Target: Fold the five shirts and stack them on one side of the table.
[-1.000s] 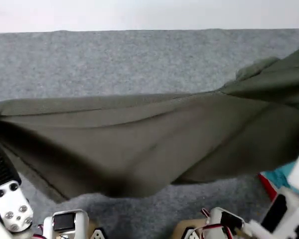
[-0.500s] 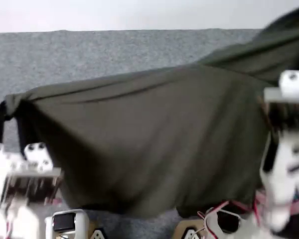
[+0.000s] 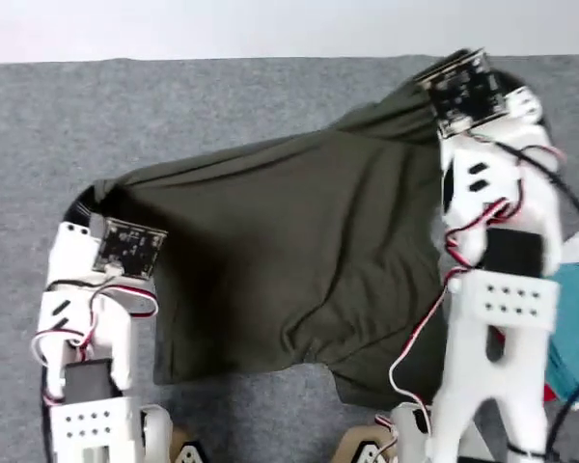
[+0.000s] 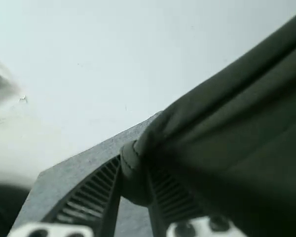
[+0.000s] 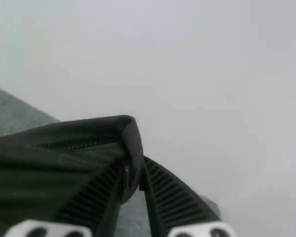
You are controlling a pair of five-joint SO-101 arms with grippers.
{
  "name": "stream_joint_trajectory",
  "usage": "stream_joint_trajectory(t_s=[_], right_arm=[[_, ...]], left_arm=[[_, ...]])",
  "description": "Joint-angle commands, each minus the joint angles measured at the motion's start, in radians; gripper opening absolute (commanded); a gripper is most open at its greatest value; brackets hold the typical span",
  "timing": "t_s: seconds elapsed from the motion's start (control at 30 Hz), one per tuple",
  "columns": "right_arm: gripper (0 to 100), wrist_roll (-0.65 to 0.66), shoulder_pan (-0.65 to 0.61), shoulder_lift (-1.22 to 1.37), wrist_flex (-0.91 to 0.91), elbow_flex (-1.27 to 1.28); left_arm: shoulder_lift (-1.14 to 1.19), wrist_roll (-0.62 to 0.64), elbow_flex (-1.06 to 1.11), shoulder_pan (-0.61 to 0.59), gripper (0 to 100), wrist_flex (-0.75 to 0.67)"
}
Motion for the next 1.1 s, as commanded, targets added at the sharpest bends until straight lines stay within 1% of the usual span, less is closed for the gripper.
stream_joint_trajectory(t_s=[0.0, 0.1, 0.27, 0.57, 0.77, 0.87, 1.0, 1.07], right_arm=[[0.9, 0.017, -0.008, 0.044, -0.156, 0.041], [0.9, 0.017, -0.012, 0.113, -0.226, 0.040], [0.9, 0.012, -0.013, 0.223, -0.257, -0.035], [0.9, 0.014, -0.013, 0.519, -0.257, -0.305], [0.9, 0.014, -0.013, 0.759, -0.251, -0.555], [0.9, 0.015, -0.013, 0.866, -0.249, -0.681], [0.9, 0.017, -0.016, 0.978, -0.245, -0.827], [0.9, 0.017, -0.025, 1.010, -0.196, -0.888]], left_arm=[[0.043, -0.002, 0.061, -0.005, 0, -0.147], [0.172, 0.000, 0.004, -0.005, 0, -0.203], [0.499, 0.003, -0.226, 0.011, 0, -0.247], [1.162, 0.003, -0.731, 0.017, 0, -0.264], [1.485, 0.003, -1.049, 0.017, 0, -0.259], [1.603, 0.003, -1.187, 0.017, 0, -0.201], [1.726, 0.003, -1.377, 0.017, 0, -0.035], [1.766, 0.003, -1.452, 0.018, 0, 0.049]])
